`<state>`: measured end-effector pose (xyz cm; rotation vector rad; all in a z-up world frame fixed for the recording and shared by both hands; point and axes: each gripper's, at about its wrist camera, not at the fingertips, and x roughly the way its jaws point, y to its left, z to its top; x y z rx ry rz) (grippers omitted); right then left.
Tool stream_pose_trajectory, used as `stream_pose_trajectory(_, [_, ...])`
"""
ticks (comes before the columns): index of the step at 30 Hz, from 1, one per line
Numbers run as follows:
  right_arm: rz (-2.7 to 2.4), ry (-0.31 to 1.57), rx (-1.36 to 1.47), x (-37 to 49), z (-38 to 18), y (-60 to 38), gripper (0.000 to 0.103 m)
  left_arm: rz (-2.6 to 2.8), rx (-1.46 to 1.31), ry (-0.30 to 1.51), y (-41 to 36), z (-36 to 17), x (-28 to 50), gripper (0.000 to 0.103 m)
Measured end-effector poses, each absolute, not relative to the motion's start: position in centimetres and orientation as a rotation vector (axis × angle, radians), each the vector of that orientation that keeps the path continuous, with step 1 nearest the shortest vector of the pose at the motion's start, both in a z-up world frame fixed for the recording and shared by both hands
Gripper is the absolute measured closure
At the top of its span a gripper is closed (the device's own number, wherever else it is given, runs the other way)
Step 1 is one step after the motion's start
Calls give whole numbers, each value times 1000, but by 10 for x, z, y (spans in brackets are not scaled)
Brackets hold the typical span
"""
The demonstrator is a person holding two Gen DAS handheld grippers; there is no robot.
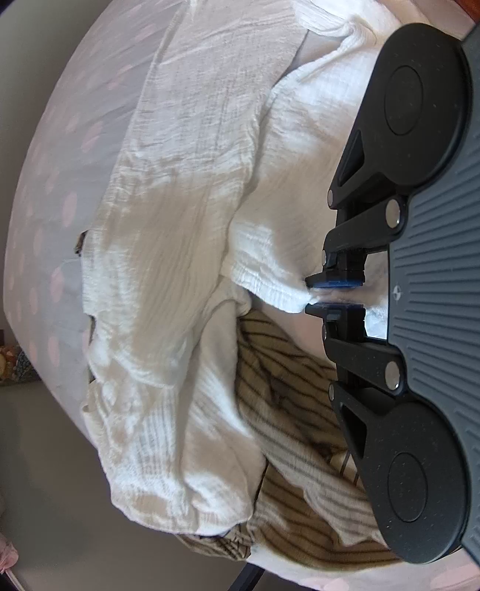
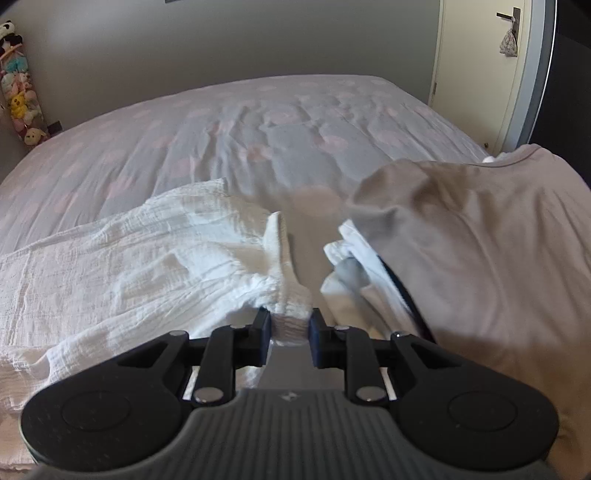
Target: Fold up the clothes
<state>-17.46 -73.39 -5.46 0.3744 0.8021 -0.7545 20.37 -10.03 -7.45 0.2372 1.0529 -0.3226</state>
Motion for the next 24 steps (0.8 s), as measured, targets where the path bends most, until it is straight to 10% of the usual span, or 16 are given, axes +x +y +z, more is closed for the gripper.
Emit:
stream_pose_trajectory(10, [-809, 1038, 297, -193, -62, -731, 80, -228, 306, 1092, -48, -23, 192, 97])
stream_pose_trajectory(24, [-783, 1232, 275, -202, -138, -715, 80, -133, 396, 1303, -31, -92, 182, 97])
